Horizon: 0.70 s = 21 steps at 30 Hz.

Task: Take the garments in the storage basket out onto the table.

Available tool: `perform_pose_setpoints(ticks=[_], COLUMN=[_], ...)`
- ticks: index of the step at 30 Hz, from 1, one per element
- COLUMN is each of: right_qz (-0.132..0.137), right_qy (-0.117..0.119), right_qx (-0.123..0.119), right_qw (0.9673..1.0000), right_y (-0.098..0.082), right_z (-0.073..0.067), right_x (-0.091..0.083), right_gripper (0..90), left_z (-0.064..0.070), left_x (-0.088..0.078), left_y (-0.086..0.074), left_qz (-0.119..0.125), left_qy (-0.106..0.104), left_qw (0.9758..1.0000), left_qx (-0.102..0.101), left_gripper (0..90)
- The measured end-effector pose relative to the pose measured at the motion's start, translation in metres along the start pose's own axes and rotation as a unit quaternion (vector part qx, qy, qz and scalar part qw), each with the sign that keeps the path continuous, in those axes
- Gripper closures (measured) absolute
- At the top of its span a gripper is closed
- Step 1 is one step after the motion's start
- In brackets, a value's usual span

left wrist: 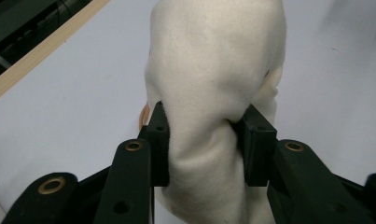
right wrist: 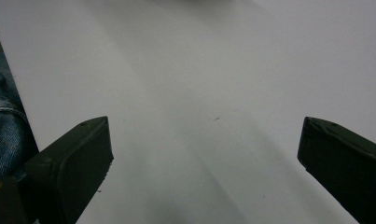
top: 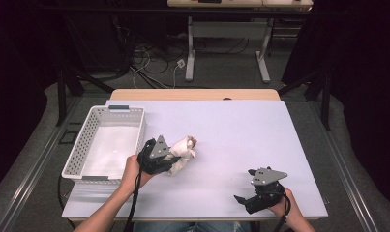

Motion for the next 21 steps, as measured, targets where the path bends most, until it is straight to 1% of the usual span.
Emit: perform_pose_setpoints(ticks=[1,3,4,5,6,8,9,10,15,18,19,20,21], right_qz=[0.0,-0.002,-0.002,-0.002,0.002,0.0,0.0,0.0,0.001,0.001,0.001,0.001,0.001], right_qy=[0.001,0.0,0.0,0.0,0.001,0.0,0.0,0.0,-0.001,0.0,0.0,0.0,0.0], right_qx=[0.001,0.0,0.0,0.0,0.001,-0.002,-0.002,-0.002,-0.001,-0.001,-0.001,-0.001,-0.001], right_qw=[1.0,1.0,1.0,1.0,1.0,1.0,1.0,1.0,1.0,1.0,1.0,1.0,1.0], right_y=[0.0,0.0,0.0,0.0,0.0,0.0,0.0,0.0,0.0,0.0,0.0,0.0,0.0], right_z=[0.0,0.0,0.0,0.0,0.0,0.0,0.0,0.0,0.0,0.0,0.0,0.0,0.0], right_x=[0.0,-0.001,-0.001,-0.001,0.0,0.0,0.0,0.0,-0.001,-0.001,-0.001,-0.001,-0.001], right_gripper=[2.8,2.8,2.8,2.8,2.9,2.8,2.8,2.8,2.9,2.9,2.9,2.9,2.9], left_z=[0.001,0.004,0.006,0.007,0.009,0.011,0.013,0.014,0.018,0.02,0.021,0.021,0.022], left_x=[0.001,0.005,0.006,0.009,0.01,0.013,0.014,0.016,0.022,0.026,0.027,0.029,0.03], left_y=[0.0,0.0,0.0,0.001,0.001,0.002,0.002,0.002,0.002,0.001,0.001,0.0,0.0], left_qz=[-0.007,-0.005,-0.011,-0.008,-0.011,-0.011,-0.015,-0.012,-0.022,-0.023,-0.029,-0.027,-0.03], left_qy=[-0.005,-0.007,-0.011,-0.011,-0.014,-0.017,-0.021,-0.021,-0.032,-0.033,-0.038,-0.035,-0.039], left_qw=[1.0,1.0,0.9999,0.9999,0.9998,0.9998,0.9996,0.9997,0.9992,0.9992,0.9988,0.999,0.9987], left_qx=[0.0,-0.001,0.001,0.002,0.004,0.005,0.006,0.006,0.007,0.009,0.009,0.009,0.009], left_gripper=[63.0,63.0,63.0,63.0,63.0,62.9,62.9,62.8,62.6,62.3,62.3,62.2,62.2])
Point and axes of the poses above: each handheld gripper's, and its own axes: x roughly forward along the jaws, y roughly out of its top, z roughly to its right, the point moved 5 cm from there along x, roughly forward along the jaws
